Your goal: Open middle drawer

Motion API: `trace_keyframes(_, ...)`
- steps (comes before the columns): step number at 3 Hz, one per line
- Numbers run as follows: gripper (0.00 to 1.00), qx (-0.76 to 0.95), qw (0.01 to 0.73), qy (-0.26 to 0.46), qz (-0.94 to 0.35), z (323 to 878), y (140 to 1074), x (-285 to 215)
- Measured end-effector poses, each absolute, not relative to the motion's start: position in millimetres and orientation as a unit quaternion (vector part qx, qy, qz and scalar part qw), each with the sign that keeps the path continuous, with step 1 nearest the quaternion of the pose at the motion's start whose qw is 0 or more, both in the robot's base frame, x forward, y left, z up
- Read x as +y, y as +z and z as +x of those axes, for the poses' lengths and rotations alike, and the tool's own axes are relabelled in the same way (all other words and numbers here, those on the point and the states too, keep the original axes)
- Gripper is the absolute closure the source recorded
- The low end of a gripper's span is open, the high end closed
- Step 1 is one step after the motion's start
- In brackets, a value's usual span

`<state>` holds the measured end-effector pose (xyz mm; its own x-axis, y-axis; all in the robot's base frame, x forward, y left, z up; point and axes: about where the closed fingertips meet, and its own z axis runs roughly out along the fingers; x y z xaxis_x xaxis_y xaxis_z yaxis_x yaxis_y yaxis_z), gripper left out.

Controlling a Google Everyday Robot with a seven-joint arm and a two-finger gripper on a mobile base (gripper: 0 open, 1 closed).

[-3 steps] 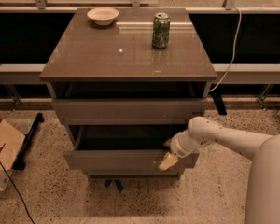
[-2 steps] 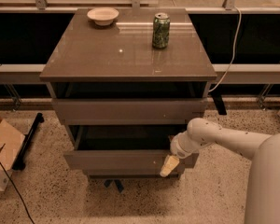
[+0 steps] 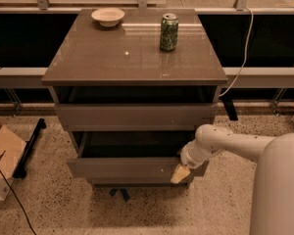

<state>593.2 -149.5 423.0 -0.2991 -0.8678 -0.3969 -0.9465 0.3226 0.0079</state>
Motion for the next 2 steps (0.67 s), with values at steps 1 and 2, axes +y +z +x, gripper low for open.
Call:
trace_keyframes(1,0.5,0.801,0.148,0.129,-0.565,575.1,418.3,-159.1)
trace_keyframes(2,0.51,0.802,0.147,0.13,-0.565,573.6,417.9,-159.8)
